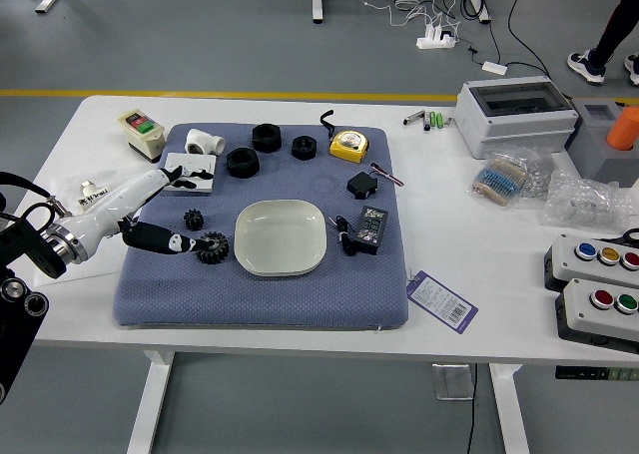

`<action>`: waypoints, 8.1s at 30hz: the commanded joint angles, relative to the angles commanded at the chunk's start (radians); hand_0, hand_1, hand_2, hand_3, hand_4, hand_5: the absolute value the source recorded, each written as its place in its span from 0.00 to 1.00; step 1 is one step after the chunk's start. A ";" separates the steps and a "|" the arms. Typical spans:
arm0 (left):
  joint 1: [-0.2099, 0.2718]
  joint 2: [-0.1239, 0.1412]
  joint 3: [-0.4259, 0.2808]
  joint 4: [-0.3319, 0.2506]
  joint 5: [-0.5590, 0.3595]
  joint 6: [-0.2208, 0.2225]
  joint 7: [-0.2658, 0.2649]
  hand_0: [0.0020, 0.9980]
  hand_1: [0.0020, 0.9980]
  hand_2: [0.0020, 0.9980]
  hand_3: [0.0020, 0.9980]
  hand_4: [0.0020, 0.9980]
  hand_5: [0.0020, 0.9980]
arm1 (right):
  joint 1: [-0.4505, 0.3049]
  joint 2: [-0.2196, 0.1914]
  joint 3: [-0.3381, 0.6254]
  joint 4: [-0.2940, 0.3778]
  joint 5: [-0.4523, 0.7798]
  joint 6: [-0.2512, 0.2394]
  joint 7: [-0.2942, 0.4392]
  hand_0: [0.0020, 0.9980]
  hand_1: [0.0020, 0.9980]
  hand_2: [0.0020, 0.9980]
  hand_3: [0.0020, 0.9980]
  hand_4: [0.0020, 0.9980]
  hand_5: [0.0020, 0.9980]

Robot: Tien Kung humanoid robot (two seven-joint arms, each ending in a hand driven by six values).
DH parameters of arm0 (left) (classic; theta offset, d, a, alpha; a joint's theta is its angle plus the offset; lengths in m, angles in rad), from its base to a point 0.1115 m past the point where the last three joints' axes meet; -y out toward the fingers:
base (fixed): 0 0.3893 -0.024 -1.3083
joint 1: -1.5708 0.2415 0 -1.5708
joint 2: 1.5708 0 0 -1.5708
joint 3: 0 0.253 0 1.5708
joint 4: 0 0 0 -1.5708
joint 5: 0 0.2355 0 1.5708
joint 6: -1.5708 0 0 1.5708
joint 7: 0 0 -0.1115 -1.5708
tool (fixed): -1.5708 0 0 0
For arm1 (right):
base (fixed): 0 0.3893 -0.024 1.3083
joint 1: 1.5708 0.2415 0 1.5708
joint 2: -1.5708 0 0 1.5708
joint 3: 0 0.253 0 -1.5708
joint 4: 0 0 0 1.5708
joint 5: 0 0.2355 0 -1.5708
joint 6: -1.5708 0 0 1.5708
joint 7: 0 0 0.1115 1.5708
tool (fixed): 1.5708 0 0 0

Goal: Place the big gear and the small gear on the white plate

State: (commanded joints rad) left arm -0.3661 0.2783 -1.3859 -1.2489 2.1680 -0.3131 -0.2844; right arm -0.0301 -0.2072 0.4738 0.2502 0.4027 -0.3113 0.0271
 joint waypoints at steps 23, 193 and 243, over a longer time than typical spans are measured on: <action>-0.064 -0.035 0.137 0.062 0.101 0.002 0.116 0.71 0.78 0.87 0.86 0.83 0.00 | 0.001 0.000 -0.003 0.001 0.007 -0.003 -0.002 0.69 0.71 0.76 0.57 0.79 0.64; -0.231 -0.212 0.328 0.300 0.101 0.236 0.071 0.61 0.69 0.76 0.80 1.00 0.14 | 0.011 -0.004 -0.007 0.003 0.010 -0.006 -0.001 0.69 0.70 0.75 0.57 0.79 0.65; -0.202 -0.136 0.073 0.465 0.101 0.310 0.057 0.60 0.65 0.72 0.80 0.94 0.01 | 0.000 0.000 -0.004 0.002 0.011 -0.004 -0.002 0.69 0.70 0.75 0.57 0.79 0.65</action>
State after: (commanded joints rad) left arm -0.5684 0.1423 -1.3127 -0.7841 2.2689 -0.0029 -0.2271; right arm -0.0303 -0.2068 0.4693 0.2517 0.4132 -0.3155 0.0254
